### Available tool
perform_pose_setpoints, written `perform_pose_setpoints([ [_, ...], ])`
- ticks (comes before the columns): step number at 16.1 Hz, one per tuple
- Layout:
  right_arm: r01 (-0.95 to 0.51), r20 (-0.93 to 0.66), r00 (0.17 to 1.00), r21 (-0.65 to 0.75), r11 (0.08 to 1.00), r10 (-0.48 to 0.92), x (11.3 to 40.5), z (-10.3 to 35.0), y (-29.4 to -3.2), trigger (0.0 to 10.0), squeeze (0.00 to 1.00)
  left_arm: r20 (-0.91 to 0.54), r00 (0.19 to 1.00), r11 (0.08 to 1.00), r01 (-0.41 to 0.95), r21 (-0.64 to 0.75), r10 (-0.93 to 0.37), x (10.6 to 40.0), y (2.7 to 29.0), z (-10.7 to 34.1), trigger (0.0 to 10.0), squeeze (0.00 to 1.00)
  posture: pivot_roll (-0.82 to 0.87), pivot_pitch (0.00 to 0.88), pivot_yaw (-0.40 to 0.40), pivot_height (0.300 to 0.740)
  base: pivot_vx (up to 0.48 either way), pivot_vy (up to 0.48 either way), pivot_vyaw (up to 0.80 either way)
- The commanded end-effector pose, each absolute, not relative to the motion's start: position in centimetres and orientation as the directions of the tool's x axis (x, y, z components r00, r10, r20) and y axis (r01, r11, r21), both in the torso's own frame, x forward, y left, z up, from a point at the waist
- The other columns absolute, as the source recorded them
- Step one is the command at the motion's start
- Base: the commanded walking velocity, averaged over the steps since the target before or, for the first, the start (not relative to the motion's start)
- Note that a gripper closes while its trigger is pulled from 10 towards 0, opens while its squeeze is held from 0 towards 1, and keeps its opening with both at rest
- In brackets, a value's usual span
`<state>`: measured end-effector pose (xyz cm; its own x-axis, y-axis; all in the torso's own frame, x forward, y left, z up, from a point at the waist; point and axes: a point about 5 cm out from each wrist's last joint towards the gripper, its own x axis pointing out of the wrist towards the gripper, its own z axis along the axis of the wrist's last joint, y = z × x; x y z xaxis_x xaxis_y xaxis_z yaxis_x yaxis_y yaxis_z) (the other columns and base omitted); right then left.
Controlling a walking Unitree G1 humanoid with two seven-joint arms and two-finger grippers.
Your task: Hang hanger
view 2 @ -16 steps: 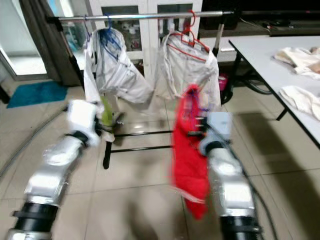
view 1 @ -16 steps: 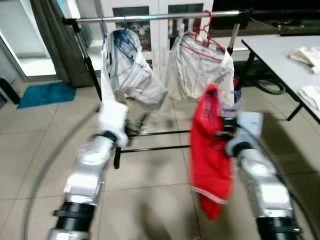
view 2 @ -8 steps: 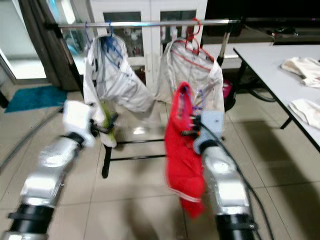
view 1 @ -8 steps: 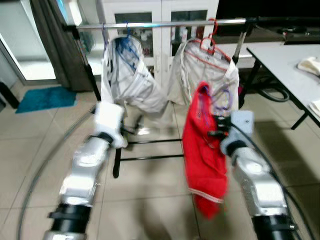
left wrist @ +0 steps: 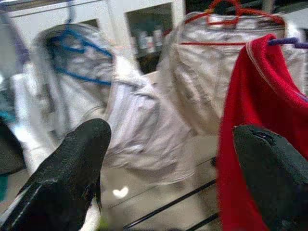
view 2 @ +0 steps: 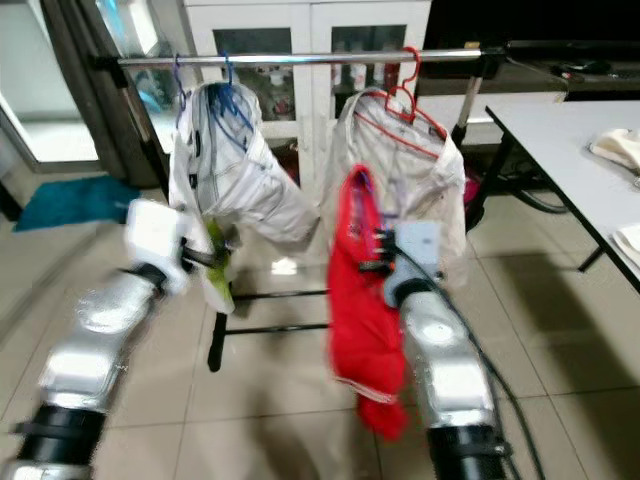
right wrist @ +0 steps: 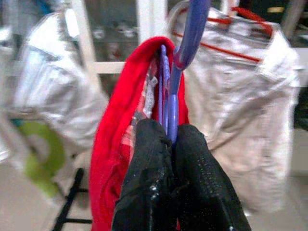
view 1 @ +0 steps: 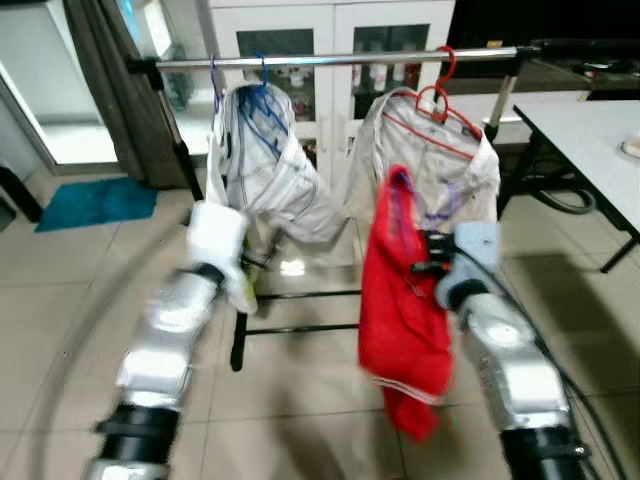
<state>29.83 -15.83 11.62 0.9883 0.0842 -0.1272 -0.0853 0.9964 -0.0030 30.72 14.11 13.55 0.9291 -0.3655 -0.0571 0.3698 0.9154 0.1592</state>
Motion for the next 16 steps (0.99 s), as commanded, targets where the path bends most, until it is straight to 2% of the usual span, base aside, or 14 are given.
perform_pose_setpoints([
  [1,-0.102,-0.055,0.993,0.006,0.995,0.102,30.3,13.0,-15.2,10.0,0.0,-0.051,0.939,0.921,0.344,0.184,-0.34,31.0,15.1,14.0,10.0,0.0,-0.07,0.021,0.027,0.74,0.375,0.0,0.0],
  [16,-0.094,-0.018,0.995,-0.054,0.994,0.093,31.4,13.9,-16.4,10.0,0.0,-0.063,0.931,0.911,0.365,0.194,-0.36,31.1,14.9,13.6,10.0,0.0,-0.07,0.0,0.03,0.74,0.374,0.0,0.0],
])
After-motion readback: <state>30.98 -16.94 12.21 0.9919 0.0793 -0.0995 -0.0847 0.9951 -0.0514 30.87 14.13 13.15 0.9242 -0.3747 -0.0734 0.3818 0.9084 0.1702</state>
